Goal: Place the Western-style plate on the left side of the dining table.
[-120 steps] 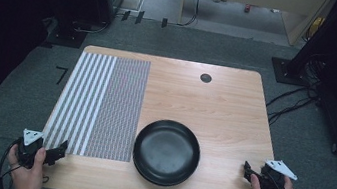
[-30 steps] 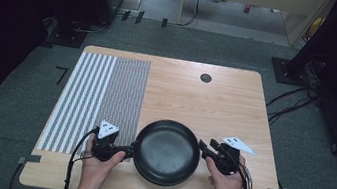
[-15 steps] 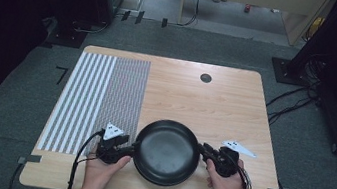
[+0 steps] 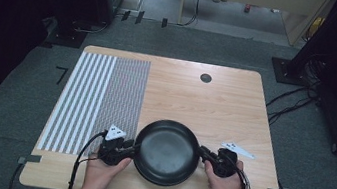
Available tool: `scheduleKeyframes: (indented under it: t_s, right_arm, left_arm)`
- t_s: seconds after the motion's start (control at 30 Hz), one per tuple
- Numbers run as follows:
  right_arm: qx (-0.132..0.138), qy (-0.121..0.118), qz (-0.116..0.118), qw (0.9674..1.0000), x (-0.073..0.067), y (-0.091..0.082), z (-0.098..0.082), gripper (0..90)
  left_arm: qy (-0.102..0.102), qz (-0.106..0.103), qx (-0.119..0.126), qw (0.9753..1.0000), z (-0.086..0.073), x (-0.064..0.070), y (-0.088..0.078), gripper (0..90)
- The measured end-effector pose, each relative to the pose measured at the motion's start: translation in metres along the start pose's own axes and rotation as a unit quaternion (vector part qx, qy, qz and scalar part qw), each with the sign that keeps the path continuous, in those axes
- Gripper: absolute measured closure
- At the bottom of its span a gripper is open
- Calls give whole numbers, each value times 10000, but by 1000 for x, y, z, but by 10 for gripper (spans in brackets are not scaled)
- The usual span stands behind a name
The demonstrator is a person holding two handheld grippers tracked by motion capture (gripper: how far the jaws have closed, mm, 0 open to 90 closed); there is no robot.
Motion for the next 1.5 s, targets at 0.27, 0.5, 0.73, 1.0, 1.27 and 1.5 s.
scheduleKeyframes:
  t_s: [0.27,0.5,0.73,1.0,1.27,1.5]
  right_arm:
    - [34,208,124,9997,2,1,-2,847]
    - [89,392,200,9990,1,2,-4,853]
    - [106,513,275,9982,2,2,-5,856]
    - [146,495,297,9982,-2,5,-9,856]
    - [110,493,395,9979,-7,10,-11,853]
    - [101,446,441,9980,-10,13,-13,851]
  left_arm:
    - [-28,29,-8,10000,0,0,-1,663]
    - [-167,-119,-45,9998,0,-3,0,664]
    - [-202,-183,-98,9996,0,-5,-2,671]
    - [-291,-190,-77,9994,3,-10,-10,692]
    - [-288,-202,-86,9993,4,-16,-17,703]
    - [-165,-349,-209,9990,7,-22,-22,700]
Point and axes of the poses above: each handheld gripper's, and its own axes: y roughly forward along the jaws, z roughly out of its top, x roughly to its right, the point moved 2 cm from there along y, roughly forward along the jaws, and after that the axes turned 7 degrees about -x, right-handed, at the moved point
